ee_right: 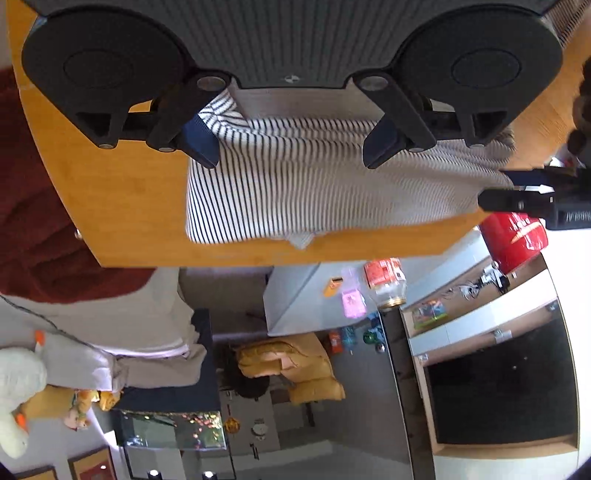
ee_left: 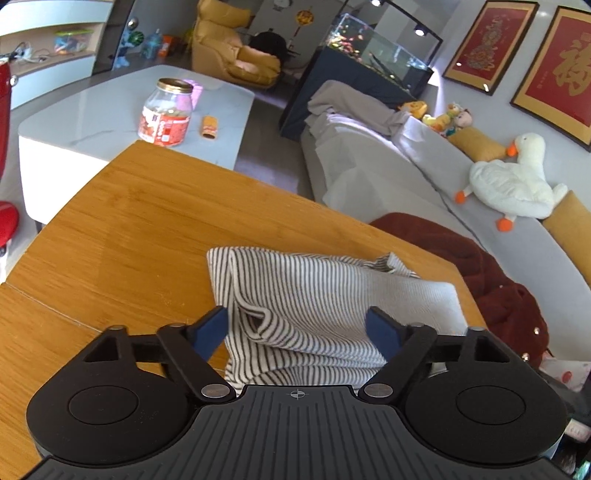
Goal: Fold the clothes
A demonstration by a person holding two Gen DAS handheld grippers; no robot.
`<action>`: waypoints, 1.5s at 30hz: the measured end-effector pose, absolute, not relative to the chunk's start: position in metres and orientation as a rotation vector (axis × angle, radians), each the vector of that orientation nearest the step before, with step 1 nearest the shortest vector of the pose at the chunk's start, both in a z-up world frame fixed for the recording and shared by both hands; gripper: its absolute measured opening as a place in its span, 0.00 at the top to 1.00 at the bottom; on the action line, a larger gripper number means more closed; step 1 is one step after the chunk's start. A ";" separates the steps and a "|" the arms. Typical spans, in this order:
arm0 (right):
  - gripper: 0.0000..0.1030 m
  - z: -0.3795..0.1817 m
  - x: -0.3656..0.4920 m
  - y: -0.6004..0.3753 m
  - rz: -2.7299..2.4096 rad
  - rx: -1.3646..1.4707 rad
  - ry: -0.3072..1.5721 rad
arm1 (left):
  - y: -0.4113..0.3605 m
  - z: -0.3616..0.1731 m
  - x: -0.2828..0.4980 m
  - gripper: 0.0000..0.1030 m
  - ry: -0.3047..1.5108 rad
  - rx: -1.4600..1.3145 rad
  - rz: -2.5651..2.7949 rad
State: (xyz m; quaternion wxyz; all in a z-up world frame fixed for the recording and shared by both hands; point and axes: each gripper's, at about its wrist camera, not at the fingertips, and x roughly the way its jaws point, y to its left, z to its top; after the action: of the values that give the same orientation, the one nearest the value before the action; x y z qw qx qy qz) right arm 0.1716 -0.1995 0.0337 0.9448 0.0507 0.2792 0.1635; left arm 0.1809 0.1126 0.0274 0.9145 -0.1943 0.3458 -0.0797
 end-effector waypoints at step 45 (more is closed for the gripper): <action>0.51 0.079 0.224 -0.175 0.444 0.102 0.564 | 0.064 0.004 0.156 0.08 0.527 -0.255 -0.262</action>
State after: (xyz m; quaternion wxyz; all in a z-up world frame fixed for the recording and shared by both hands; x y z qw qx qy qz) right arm 0.2240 -0.1753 0.0792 0.9349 0.0497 0.2760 0.2173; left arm 0.1561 0.0642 0.0036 0.9490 -0.1255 0.2591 -0.1288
